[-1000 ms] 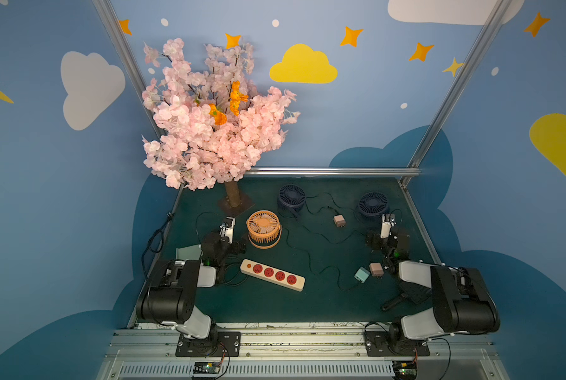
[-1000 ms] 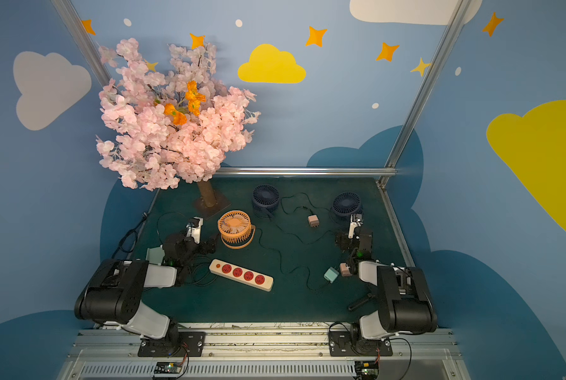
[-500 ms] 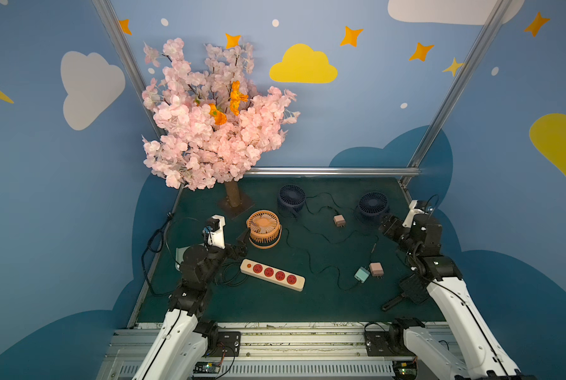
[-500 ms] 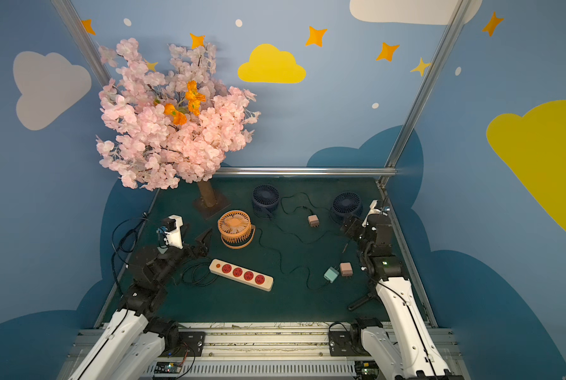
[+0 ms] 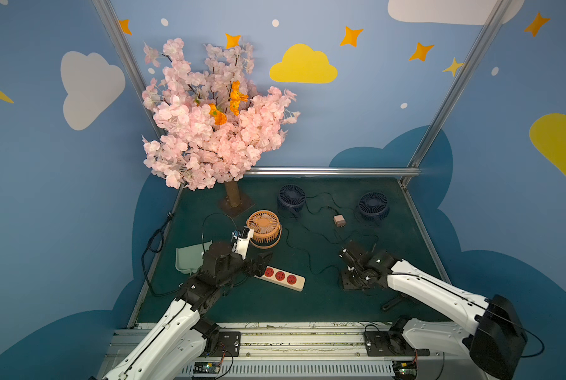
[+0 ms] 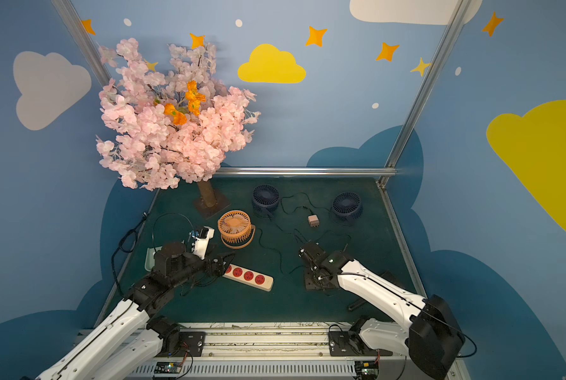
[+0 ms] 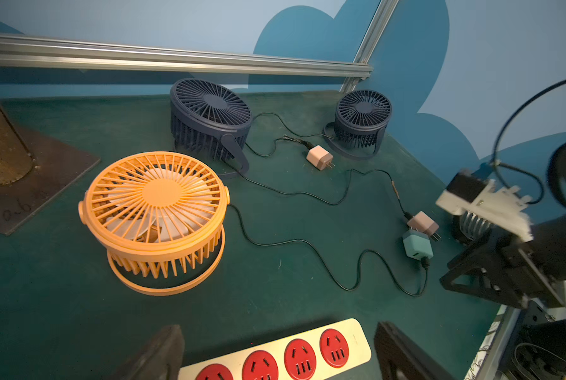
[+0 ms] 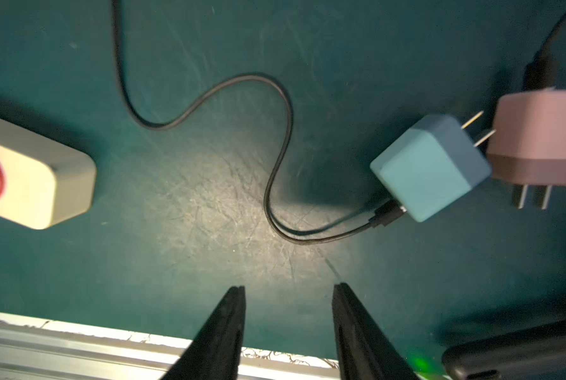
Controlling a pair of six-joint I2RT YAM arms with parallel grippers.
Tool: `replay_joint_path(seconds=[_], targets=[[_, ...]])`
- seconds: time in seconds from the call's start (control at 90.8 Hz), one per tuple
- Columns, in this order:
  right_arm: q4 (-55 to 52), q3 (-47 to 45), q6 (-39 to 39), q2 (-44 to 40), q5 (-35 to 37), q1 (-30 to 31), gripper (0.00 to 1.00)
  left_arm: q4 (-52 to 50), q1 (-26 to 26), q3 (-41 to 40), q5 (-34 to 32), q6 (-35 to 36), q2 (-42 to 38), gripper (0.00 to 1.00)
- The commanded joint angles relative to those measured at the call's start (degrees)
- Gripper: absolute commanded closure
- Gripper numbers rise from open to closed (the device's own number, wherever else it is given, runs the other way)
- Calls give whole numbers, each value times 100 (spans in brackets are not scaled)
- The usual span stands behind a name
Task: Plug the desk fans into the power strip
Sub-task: Pick up the plug from the center of the board.
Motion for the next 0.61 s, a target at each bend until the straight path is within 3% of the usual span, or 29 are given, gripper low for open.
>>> replay_joint_path(seconds=[0.0, 0.187, 0.407, 0.595], targets=[[-84, 385, -408, 823, -81, 116, 58, 25, -58, 22, 111, -71, -67, 5], [291, 548, -800, 1671, -282, 108, 62, 7, -99, -44, 280, -130, -202, 5], [368, 445, -1010, 1987, -404, -86, 65, 35, -136, -49, 662, -108, -99, 5], [518, 338, -1102, 2039, -467, -307, 75, 158, -223, -83, 839, -142, 29, 5]])
